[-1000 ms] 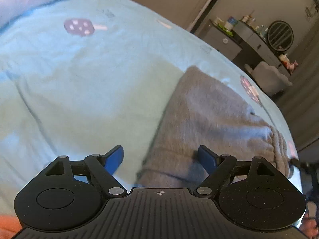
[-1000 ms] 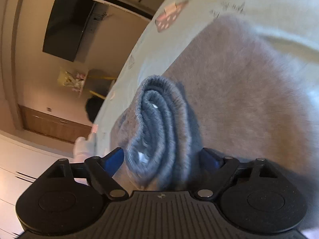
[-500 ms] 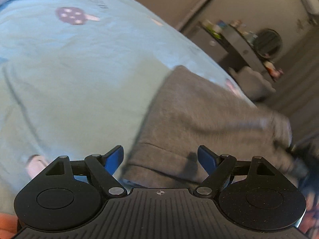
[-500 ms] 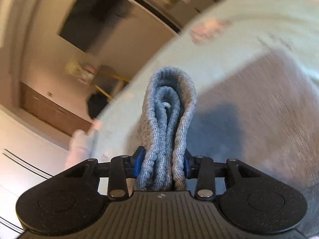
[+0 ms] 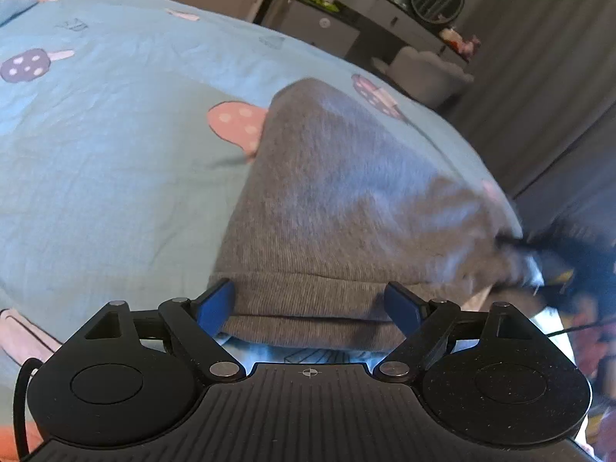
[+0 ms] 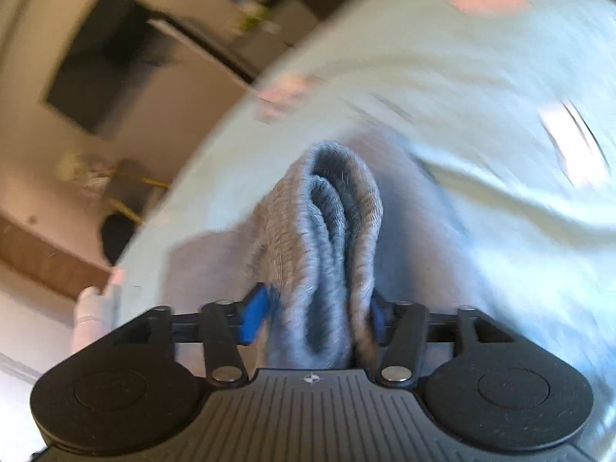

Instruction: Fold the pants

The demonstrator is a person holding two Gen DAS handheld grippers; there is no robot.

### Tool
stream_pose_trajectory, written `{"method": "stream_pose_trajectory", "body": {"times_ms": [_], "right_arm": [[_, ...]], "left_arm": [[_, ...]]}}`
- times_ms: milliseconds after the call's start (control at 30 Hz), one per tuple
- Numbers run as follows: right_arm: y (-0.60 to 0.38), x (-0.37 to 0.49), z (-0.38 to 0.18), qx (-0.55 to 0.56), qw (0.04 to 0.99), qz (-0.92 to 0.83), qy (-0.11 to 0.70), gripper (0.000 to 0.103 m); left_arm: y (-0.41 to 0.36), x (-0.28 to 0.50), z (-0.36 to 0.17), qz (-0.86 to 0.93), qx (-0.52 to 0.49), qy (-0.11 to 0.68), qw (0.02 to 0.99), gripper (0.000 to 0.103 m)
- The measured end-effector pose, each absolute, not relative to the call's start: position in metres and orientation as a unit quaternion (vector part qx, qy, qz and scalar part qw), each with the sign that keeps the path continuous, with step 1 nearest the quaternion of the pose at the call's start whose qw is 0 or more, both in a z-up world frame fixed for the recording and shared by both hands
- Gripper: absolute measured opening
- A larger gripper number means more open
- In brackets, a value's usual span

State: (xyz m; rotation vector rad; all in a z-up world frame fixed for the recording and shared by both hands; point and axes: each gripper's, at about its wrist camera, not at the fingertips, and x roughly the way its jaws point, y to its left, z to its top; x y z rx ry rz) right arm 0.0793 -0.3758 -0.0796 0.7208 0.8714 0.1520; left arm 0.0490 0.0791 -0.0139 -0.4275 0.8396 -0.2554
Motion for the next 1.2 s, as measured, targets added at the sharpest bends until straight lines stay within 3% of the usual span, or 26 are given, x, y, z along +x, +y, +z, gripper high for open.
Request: {"method": "stream_pose_trajectory", "body": {"times_ms": [233, 633, 733, 767, 1200], "right_arm": [[-0.401, 0.049, -0.104, 0.418, 0.806, 0.129, 0.399, 0.074], [-0.394, 0.029, -0.126, 0.541, 0.766, 0.081, 0.338, 0.075], [-0.382, 0.035, -0.126, 0.523, 0.774, 0.046, 0.355, 0.048], [-0.379, 0.036, -0.123, 0.511, 0.782, 0.043, 0.355, 0.046], [-0.345, 0.034, -0.021, 0.421, 0.849, 0.123, 0.295, 0.042]], "left_arm": [[0.091, 0.056, -0.023, -0.132, -0.254, 0.405, 0.868, 0.089], [0.086, 0.055, -0.022, -0.124, -0.247, 0.406, 0.871, 0.09], [0.086, 0.052, -0.02, -0.117, -0.242, 0.405, 0.874, 0.09], [0.086, 0.05, -0.019, -0.115, -0.239, 0.406, 0.875, 0.09], [0.044, 0.043, -0.018, -0.153, -0.171, 0.433, 0.872, 0.089]]}}
